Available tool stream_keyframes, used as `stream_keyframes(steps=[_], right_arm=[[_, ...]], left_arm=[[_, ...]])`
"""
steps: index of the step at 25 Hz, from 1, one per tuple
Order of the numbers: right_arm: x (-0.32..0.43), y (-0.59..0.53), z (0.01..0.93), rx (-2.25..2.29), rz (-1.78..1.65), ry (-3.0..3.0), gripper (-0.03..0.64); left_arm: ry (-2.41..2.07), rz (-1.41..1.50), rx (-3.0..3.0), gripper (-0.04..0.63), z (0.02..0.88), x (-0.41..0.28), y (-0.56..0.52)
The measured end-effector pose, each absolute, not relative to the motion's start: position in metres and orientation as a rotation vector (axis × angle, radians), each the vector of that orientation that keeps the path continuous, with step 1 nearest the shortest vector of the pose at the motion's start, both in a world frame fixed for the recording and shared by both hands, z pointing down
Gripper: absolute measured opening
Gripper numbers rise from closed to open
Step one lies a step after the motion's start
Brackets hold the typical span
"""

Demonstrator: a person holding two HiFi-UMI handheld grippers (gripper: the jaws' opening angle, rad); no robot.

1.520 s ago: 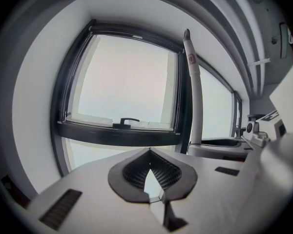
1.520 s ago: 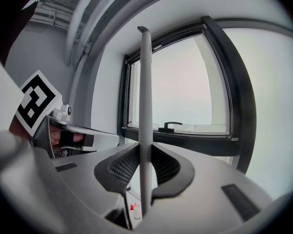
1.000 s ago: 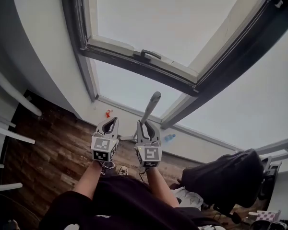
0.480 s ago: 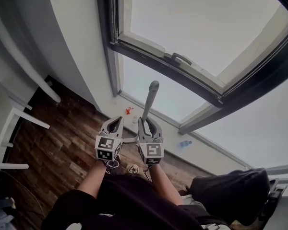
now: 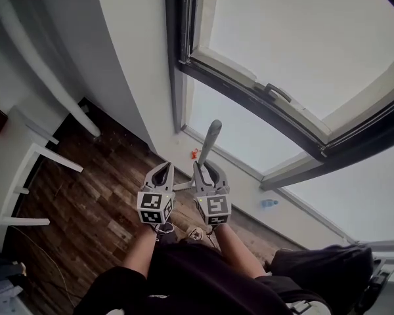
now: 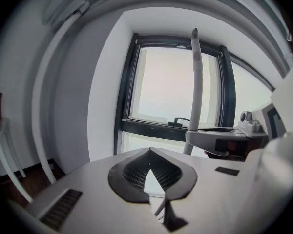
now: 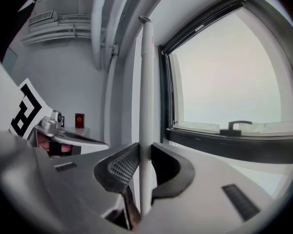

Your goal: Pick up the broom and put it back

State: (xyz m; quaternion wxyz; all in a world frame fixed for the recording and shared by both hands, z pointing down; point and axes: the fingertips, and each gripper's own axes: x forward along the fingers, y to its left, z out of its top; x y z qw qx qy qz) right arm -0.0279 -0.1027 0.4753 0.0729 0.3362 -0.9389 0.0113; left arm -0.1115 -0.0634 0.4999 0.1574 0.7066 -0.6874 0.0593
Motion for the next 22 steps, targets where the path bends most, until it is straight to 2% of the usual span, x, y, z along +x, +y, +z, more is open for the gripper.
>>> stream_keyframes(steps=[4, 10, 22], right_arm=[[-0.055, -0.114, 0.478, 0.985, 0.041, -2.793, 0.089], [-0.096, -0.133, 0.48, 1.065, 0.051, -2.733, 0.089], [-0.141, -0.152, 0.498, 1.166, 0.099, -2.658, 0.088]], left_arm=[[-1.948, 0.145, 2.011, 0.002, 0.506, -0.135, -0.07], [-2.016, 0.131, 1.997, 0.002, 0.496, -0.205, -0.086], [-1.936, 0.146, 2.047, 0.002, 0.513, -0.256, -0.086]])
